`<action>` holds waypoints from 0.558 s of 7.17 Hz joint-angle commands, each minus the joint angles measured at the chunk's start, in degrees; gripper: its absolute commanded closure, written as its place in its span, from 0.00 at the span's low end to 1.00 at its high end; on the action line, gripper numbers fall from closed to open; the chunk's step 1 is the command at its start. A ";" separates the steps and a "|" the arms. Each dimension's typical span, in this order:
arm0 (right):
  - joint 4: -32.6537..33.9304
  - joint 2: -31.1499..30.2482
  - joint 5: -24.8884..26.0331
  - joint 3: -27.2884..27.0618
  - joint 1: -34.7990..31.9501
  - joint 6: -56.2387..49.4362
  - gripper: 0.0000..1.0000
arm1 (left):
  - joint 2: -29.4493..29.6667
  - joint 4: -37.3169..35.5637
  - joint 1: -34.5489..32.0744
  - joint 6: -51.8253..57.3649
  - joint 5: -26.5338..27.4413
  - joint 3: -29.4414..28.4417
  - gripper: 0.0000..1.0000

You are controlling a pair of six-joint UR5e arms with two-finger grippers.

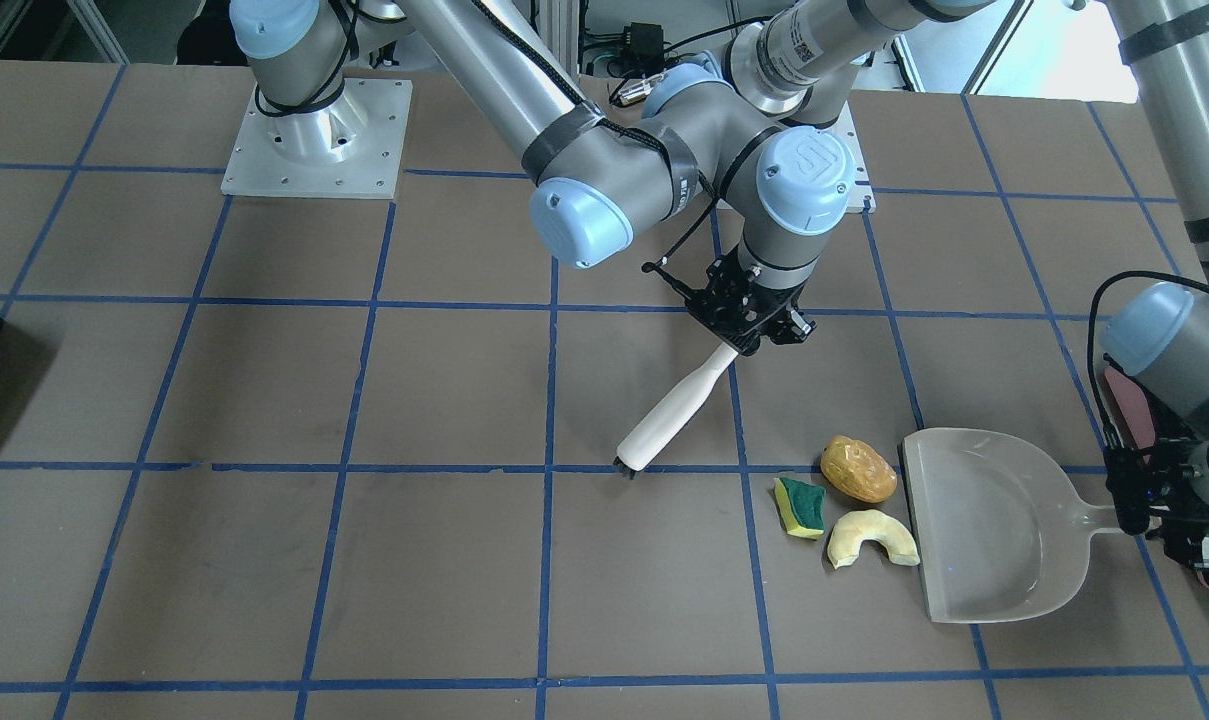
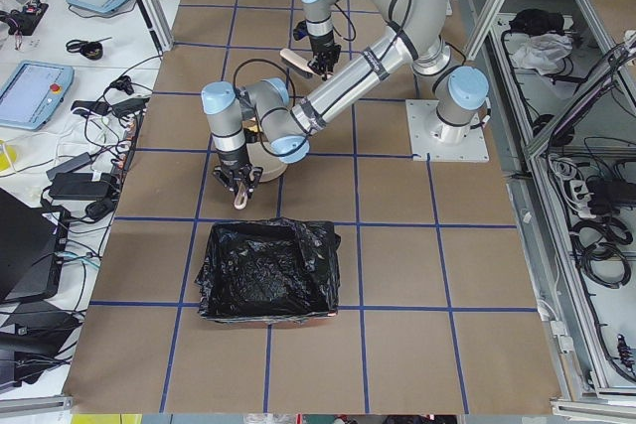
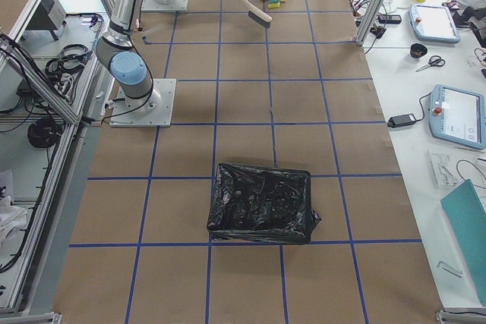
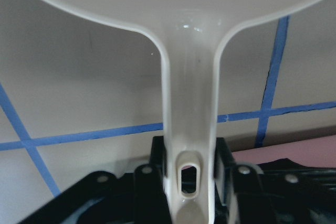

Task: Sweep and dump trash in nearest bin
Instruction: 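Sweep the toys and sponge into the dustpan with the right gripper's brush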

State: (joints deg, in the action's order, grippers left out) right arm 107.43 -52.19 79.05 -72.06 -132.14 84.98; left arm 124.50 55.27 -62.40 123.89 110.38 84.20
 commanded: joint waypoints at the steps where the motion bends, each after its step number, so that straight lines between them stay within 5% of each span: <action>1: -0.29 1.83 -0.22 2.54 -0.83 -0.86 1.00 | 0.22 -0.07 -1.23 -1.36 1.59 0.00 1.00; 4: 0.40 1.92 -0.21 2.63 -2.06 -2.97 1.00 | 0.22 -0.60 -1.32 -1.28 3.87 -0.09 1.00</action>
State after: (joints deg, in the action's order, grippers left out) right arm 107.38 -50.36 78.94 -69.54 -133.70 82.59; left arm 124.66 54.86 -63.64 122.61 113.62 84.15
